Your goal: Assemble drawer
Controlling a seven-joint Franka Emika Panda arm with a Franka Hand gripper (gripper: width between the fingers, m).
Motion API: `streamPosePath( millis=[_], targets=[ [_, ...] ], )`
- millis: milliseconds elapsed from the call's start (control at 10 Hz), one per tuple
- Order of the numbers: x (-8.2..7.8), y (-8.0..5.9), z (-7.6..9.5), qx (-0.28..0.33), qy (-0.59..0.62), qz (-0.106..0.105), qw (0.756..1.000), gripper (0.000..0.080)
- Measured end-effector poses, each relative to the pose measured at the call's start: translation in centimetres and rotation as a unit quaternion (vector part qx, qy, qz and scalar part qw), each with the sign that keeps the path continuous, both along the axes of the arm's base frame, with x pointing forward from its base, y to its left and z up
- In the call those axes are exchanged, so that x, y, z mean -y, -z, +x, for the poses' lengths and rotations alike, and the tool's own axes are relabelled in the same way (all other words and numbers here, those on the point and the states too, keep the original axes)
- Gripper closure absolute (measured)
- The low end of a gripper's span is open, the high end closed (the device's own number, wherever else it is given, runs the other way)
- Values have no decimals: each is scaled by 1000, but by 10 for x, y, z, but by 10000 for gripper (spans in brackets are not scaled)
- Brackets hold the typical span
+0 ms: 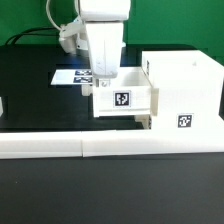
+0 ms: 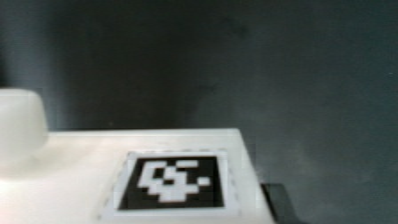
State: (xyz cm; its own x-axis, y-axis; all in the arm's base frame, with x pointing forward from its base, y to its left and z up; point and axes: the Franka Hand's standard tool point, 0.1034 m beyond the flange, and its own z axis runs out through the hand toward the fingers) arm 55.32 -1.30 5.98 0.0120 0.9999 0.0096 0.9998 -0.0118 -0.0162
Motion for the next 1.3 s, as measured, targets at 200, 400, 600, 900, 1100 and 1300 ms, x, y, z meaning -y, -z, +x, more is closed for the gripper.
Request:
streamPosePath(
  millis=[200, 400, 600, 900, 1100, 1300],
  targets=[
    [-7, 2, 4, -2, 9, 1, 1000, 755],
    [-8, 2, 3, -3, 12, 2, 1000, 755],
    [-8, 3, 3, -3, 12, 2, 1000, 755],
    [-10, 6, -2, -1, 8, 2, 1000, 755],
    [-10, 8, -5, -2, -1, 2, 1000, 755],
    [-10, 8, -5, -2, 0, 2, 1000, 755]
  ],
)
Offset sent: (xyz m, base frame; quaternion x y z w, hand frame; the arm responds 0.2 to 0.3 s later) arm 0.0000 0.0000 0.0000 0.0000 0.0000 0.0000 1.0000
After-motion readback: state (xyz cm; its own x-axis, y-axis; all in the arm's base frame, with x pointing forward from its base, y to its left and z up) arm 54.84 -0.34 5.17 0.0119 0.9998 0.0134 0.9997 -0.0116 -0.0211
